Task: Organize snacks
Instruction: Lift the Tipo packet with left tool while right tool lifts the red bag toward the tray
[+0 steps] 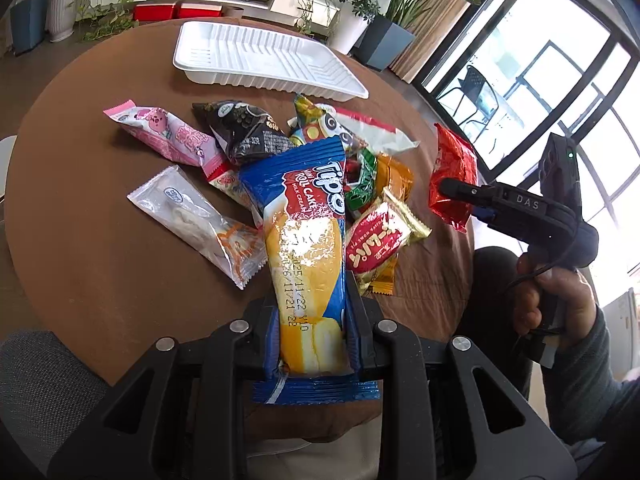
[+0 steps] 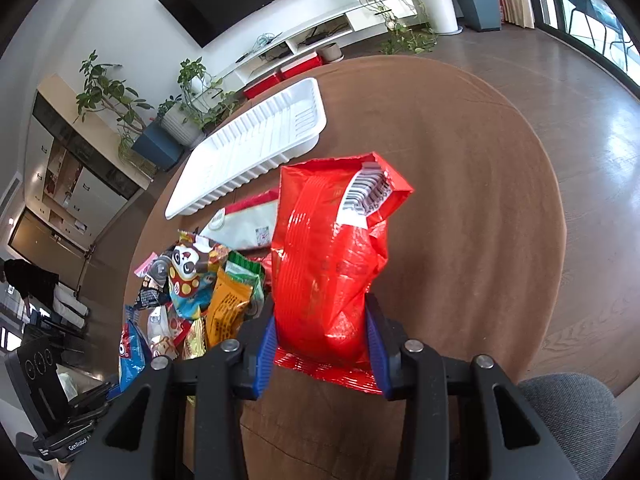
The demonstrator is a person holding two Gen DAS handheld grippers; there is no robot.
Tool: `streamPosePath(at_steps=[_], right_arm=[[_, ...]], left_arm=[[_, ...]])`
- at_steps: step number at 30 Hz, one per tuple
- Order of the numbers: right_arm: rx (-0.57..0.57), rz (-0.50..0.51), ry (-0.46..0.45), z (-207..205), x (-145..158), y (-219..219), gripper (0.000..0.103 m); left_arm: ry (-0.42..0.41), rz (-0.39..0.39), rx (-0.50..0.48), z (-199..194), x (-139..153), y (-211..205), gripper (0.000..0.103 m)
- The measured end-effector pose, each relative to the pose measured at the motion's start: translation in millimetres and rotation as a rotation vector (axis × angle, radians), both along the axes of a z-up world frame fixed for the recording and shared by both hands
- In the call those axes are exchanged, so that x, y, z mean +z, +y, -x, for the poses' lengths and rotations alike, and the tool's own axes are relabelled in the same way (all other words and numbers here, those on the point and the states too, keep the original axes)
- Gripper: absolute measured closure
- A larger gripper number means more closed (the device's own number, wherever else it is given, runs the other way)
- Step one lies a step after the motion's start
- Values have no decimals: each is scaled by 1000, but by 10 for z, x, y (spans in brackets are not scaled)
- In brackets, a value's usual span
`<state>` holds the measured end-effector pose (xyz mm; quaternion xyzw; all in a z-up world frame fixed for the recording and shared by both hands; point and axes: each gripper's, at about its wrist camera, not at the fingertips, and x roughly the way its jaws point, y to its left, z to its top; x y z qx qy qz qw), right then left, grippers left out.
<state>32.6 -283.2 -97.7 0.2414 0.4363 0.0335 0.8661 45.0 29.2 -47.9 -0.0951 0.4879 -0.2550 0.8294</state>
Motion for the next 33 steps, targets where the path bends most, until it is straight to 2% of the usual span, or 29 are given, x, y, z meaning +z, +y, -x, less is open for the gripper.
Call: streamPosePath(at_steps=[16,24,29,33], right_arm=[[-3,-11,-9,-31,37,-92,61],[-31,-2,-22,-54,110,-257,61],[-43,13,-62,-253,327,-430,61],[-18,24,-94,-533,550,-471,60]], left_arm=[[4,30,-39,118,97,-32,79],[-9,119,-40,88,328,135,79],[-78,109,-12,-222,615,381,79],[-139,58,15,-656,818,521,79]])
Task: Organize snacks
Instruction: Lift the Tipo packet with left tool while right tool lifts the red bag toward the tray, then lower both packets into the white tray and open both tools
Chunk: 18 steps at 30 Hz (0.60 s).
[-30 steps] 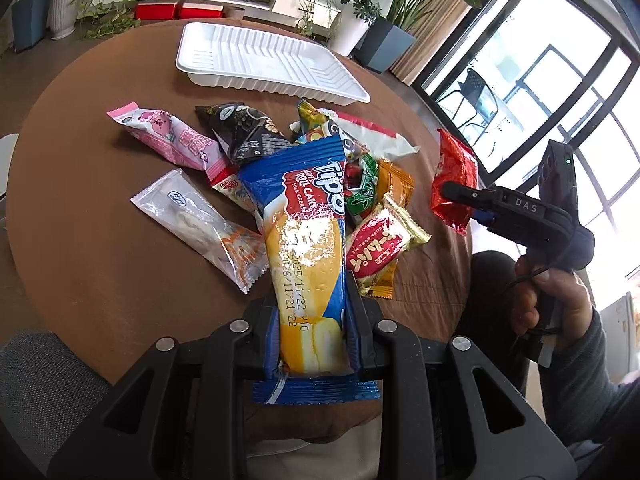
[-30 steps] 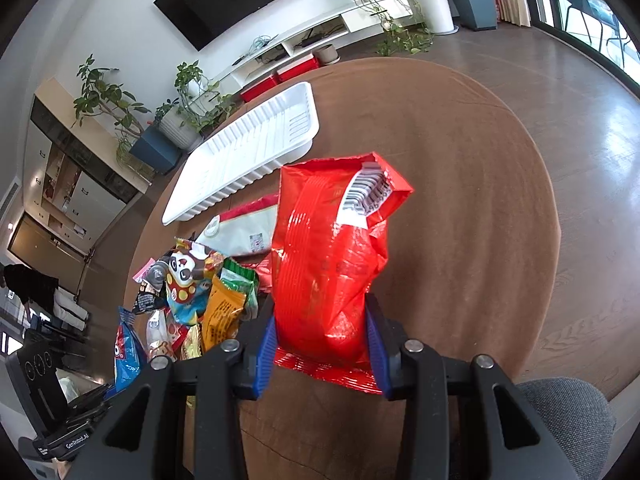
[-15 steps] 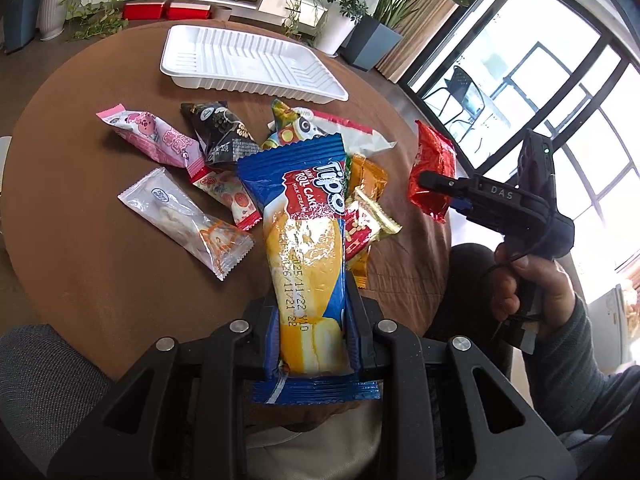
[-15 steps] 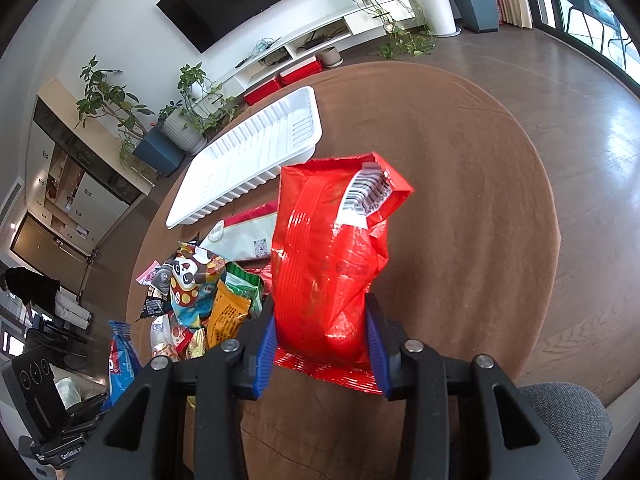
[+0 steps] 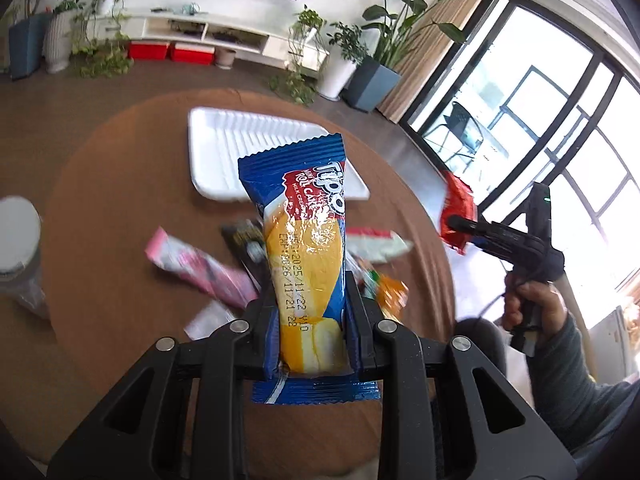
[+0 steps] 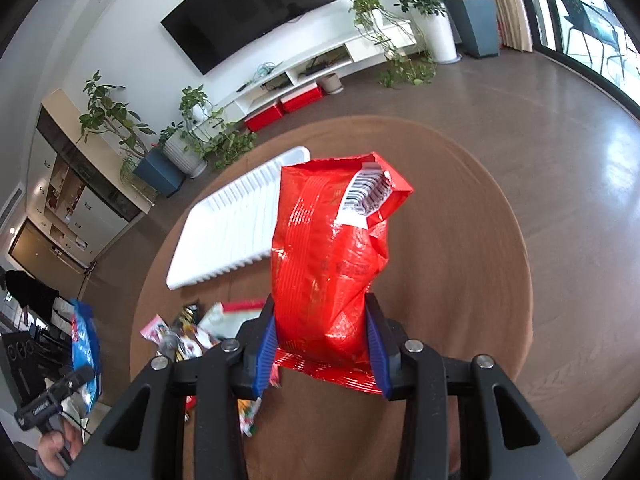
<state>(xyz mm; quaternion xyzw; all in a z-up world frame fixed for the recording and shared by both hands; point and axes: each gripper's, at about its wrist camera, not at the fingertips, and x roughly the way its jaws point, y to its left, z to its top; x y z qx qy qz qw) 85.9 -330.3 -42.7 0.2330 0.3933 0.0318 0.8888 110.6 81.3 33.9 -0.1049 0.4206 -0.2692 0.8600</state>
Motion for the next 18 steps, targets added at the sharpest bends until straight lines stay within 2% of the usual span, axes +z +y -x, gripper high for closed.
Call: streamPosePath(at_steps=[3,5,10,14,18], right_arm=[[43,13,-16,-260,129,69,61],[79,16,-23,-459,205,140,61],[195,19,-9,-1018,280,359,61],[277,60,46,-1459,217,556,60],[316,110,103,-1838,68,738,61]], left_arm=[[-17,-18,18,-354,86,77,79],[-41,-57,32,-606,153,81,79],[-28,-106,12,-1224,160,31,79],[2,-154,-6,-1633,13,-131,79],[78,-206,-10,-2000,-350,-279,79]])
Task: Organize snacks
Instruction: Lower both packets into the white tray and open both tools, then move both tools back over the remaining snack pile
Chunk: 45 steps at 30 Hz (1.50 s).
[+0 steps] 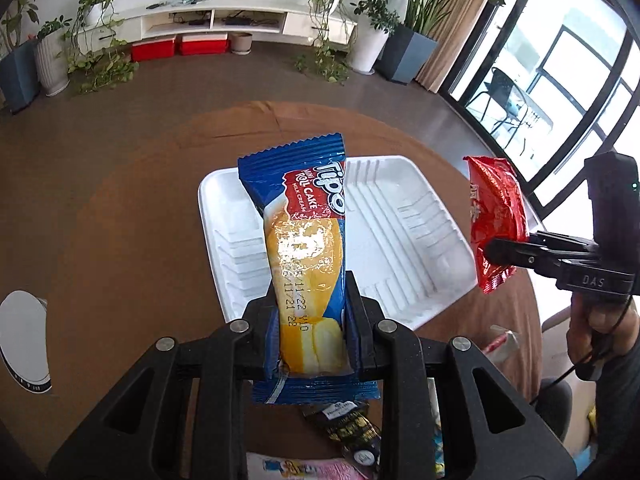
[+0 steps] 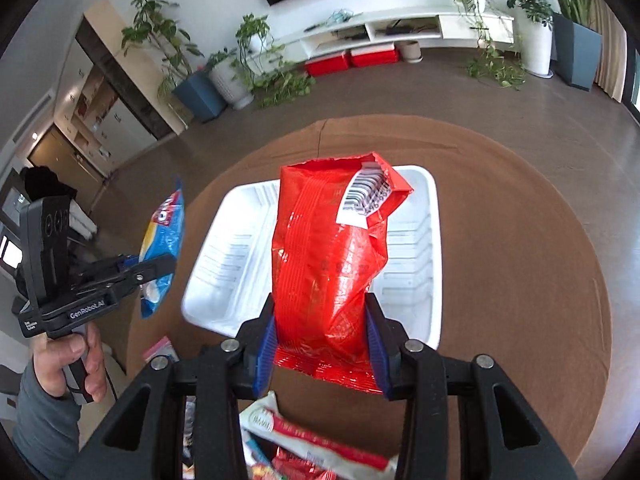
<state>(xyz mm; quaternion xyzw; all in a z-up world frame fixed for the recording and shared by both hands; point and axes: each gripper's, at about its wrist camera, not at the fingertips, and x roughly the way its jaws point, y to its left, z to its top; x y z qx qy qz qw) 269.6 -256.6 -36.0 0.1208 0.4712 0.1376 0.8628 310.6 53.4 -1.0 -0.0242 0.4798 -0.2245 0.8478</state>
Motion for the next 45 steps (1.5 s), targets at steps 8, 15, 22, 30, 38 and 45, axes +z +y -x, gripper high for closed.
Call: streamPosePath(at_steps=[8,15,22,30,38,45], right_arm=[[13,82,83,-408,-385,109,60],[-14,116,123,-535,-632,60,60],[-19,146,122,-556,-728,63,58],[-31,169,116,-550,-724,58,49],[-63,155,60,-447,-487,-70,34],[-138,20,-105,-87,152,-387,20]], left_arm=[[45,-79,-7,-297,-386,-141,79],[78,-141,-39,-406,-668,-416,79],[89,-186,-46,-527,-834,-616,78],[85,-199,-43,-554,-835,-701,53],[31,-182,-24,-407,-560,-574,33],[-46,-49,21,90,-55,-284,4]])
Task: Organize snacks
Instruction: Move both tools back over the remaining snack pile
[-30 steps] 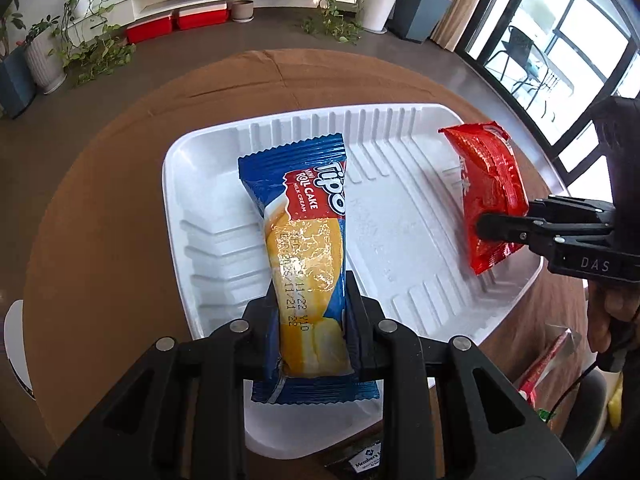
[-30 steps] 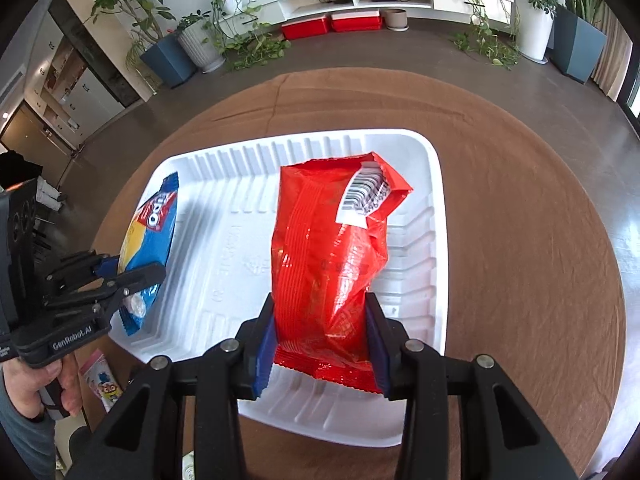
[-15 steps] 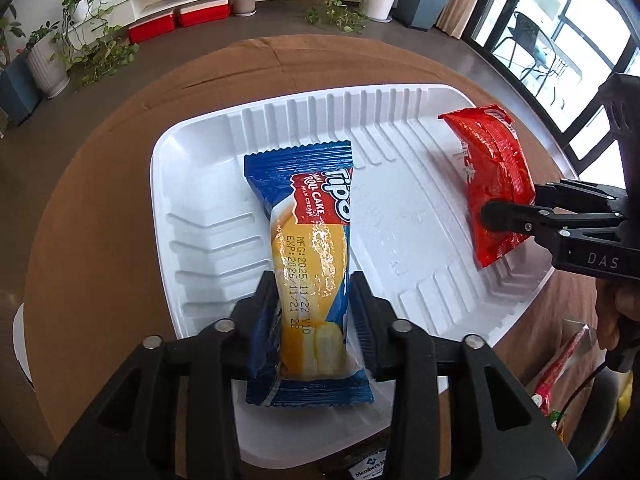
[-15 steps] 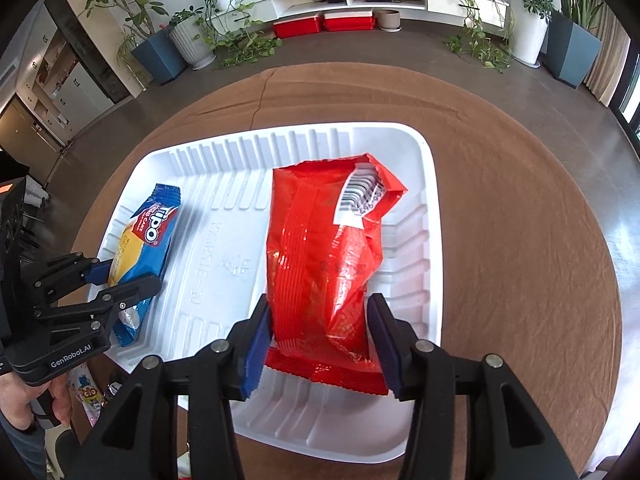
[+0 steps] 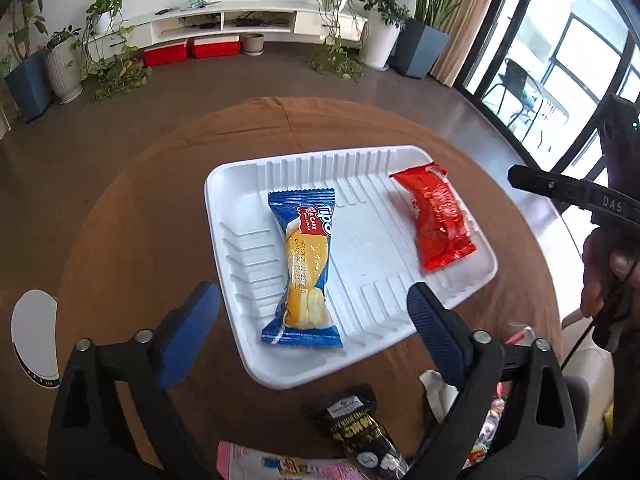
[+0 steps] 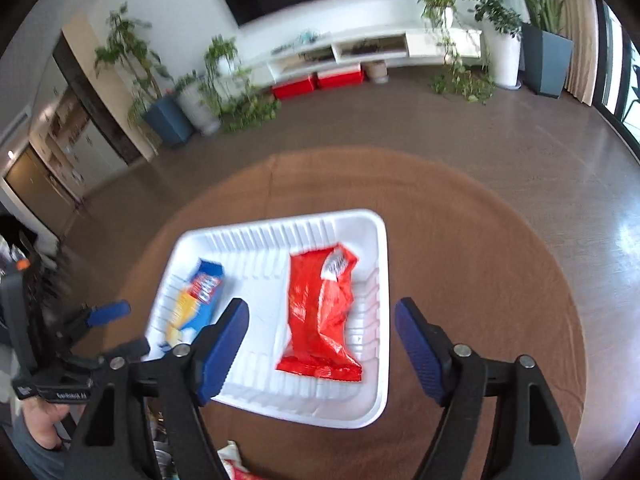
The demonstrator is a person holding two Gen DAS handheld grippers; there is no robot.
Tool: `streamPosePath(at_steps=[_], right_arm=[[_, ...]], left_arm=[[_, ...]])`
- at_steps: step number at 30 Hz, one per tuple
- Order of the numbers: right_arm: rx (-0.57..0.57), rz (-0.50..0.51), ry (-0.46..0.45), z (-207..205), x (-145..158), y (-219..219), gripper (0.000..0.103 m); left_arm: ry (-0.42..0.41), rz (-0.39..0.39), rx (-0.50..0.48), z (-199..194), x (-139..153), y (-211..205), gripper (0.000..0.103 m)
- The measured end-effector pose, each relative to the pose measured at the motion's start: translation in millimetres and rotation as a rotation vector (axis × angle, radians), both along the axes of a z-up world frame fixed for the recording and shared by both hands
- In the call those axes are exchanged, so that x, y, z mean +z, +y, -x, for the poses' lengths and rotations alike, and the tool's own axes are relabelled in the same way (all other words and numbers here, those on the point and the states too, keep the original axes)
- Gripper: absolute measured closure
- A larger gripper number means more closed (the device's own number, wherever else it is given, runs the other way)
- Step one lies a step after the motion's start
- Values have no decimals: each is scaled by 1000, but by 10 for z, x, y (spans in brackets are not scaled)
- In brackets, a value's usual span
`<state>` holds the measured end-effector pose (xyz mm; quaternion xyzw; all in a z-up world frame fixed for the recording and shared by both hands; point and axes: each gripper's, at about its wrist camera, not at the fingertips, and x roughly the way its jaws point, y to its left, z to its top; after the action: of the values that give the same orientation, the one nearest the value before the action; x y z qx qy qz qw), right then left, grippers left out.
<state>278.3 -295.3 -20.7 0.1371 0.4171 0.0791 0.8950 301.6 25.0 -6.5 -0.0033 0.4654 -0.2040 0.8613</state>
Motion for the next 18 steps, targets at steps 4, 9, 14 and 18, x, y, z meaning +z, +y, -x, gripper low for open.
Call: streamPosePath(at_steps=[4,9,14,18], right_arm=[[-45,-37,-131,482,382,-166,9],[-44,-20,-235,1206,520,-172,6],[-54,17,-271,1778,412,-58,6],[-60,-12,-235,2102,262,67,6]], left_arm=[[-86,62,6,598,296,271,0],[-163,24,48,1393,395,392,0],[-73,7,116,1978,124,390,0],[-19,-1,151,2249,-133,314,0]])
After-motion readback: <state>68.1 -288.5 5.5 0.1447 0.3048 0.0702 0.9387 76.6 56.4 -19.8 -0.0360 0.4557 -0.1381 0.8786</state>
